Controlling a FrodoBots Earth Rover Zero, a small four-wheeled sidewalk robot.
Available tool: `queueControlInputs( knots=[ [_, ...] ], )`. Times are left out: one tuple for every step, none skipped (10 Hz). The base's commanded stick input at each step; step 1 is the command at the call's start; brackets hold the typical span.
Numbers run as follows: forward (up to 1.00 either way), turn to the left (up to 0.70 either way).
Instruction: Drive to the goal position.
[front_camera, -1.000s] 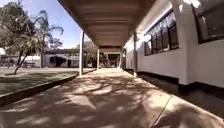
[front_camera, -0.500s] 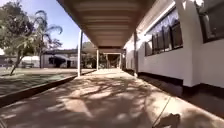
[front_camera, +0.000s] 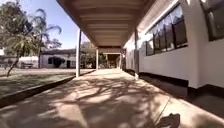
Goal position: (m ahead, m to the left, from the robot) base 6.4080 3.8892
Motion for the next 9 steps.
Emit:
queueControlInputs(
  knots=[
    [0.5, 0.0],
    [0.5, 0.0],
    [0.5, 0.0],
    [0.5, 0.0],
    [0.5, 0.0],
    [0.5, 0.0],
    [0.5, 0.0],
    [0.5, 0.0],
    [0.5, 0.0]
  ],
)
